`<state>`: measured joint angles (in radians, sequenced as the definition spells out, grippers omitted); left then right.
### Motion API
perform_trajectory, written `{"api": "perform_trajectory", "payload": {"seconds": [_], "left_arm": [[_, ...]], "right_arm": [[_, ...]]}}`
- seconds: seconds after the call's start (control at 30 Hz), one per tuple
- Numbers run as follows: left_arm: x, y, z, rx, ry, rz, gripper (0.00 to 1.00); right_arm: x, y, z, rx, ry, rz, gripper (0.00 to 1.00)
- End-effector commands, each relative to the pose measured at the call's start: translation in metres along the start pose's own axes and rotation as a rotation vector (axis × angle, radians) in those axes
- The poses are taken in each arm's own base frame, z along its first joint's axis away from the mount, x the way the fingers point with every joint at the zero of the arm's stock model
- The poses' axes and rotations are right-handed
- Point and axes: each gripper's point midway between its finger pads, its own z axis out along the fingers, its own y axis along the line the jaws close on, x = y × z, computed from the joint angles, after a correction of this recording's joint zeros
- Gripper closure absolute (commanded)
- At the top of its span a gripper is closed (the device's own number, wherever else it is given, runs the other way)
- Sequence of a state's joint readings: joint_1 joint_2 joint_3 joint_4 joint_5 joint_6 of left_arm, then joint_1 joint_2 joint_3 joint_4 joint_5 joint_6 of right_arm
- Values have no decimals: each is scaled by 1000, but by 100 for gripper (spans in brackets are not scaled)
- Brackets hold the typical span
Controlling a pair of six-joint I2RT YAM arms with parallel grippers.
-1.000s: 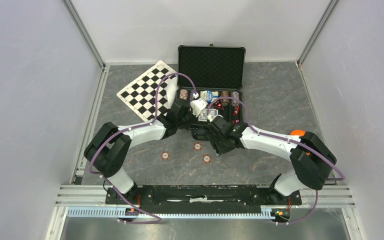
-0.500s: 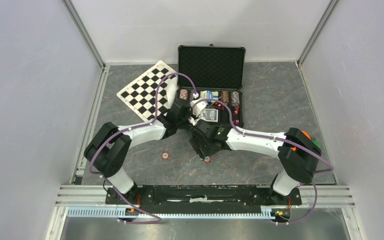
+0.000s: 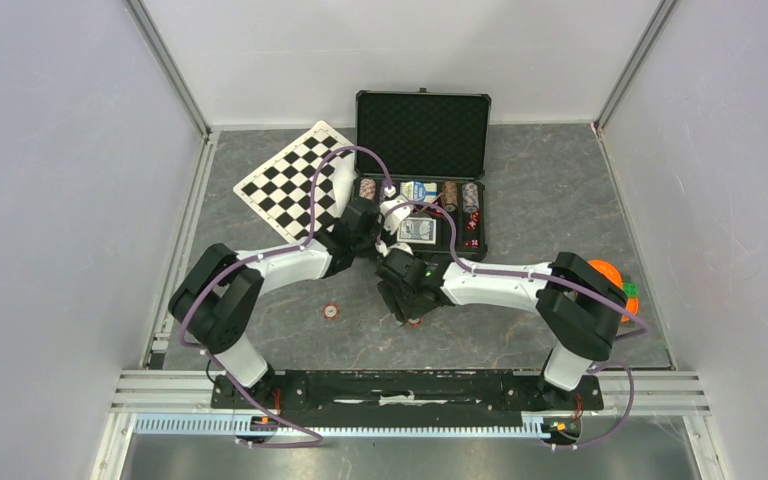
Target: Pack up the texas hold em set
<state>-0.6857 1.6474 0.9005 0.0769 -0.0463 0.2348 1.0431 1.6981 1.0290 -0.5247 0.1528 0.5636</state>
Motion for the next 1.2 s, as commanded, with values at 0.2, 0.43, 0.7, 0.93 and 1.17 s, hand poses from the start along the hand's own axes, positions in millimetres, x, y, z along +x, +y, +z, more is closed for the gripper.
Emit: {"api": "perform_trajectory", "payload": {"seconds": [0.2,0.43,0.7,0.93,1.17], "left_arm": [[-20,1,4,-3,-40,-36,93],[-20,1,4,-2,-41,-33,93],[-19,2,4,-4,-36,-28,93],[-19,1,5,1,-31,-27,93],[-20,1,3,4,-34,-26,93]], "right_arm": [[30,-17,14,103,53,40,43],[47,-34,9,140,66,45,55],[53,-66,-11,253,59,35,57],[26,-71,-31,257,-10,35,57],[-2,-77,-44,210,-71,56,57]]}}
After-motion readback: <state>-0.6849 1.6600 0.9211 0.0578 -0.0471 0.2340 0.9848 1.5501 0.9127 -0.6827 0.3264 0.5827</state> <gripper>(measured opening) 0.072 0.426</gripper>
